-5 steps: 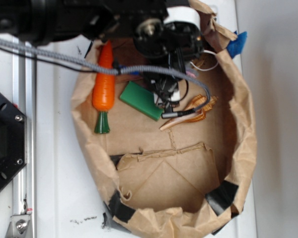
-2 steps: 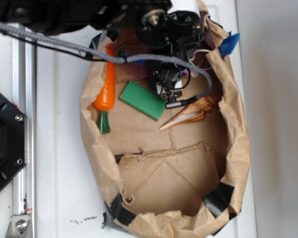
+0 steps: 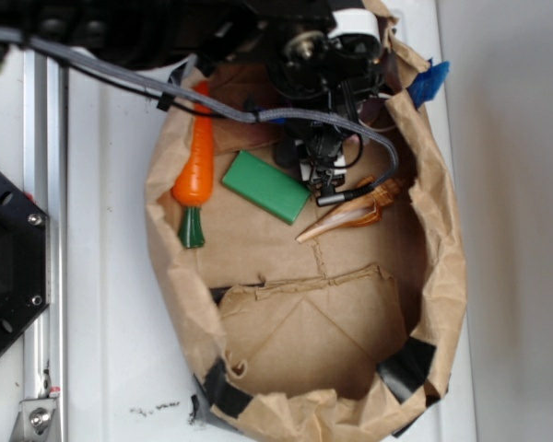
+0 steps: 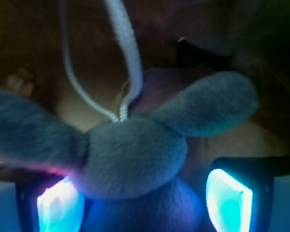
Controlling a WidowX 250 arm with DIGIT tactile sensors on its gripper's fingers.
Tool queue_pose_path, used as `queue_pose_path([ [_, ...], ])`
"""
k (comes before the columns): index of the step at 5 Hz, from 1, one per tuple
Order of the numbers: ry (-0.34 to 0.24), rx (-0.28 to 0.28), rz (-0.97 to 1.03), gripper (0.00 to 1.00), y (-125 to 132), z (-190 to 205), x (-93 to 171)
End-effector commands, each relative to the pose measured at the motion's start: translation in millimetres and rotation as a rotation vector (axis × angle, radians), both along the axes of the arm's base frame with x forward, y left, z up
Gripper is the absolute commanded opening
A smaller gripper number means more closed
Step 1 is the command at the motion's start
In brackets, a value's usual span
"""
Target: Grab the gray animal.
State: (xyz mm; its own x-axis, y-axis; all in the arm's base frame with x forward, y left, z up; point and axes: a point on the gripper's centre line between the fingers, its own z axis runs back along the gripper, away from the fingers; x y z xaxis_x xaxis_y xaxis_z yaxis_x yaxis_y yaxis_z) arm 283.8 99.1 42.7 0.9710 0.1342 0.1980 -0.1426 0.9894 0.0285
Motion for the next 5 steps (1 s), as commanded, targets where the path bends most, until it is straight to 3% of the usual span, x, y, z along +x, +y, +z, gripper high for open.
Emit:
queue_pose_path([
  [1,-0.021,-0.01,-0.038,1.0,-4.8,-4.1,24.7],
  [2,0.001,-0.015,-0.055,1.0,-6.9,-10.7,27.8],
  [3,-0.013,-0.017,-0.028,0.0,-5.2,-8.8,27.1],
  [5,-0.04,-0.04,-0.009,0.0,-5.1,11.3,20.6],
])
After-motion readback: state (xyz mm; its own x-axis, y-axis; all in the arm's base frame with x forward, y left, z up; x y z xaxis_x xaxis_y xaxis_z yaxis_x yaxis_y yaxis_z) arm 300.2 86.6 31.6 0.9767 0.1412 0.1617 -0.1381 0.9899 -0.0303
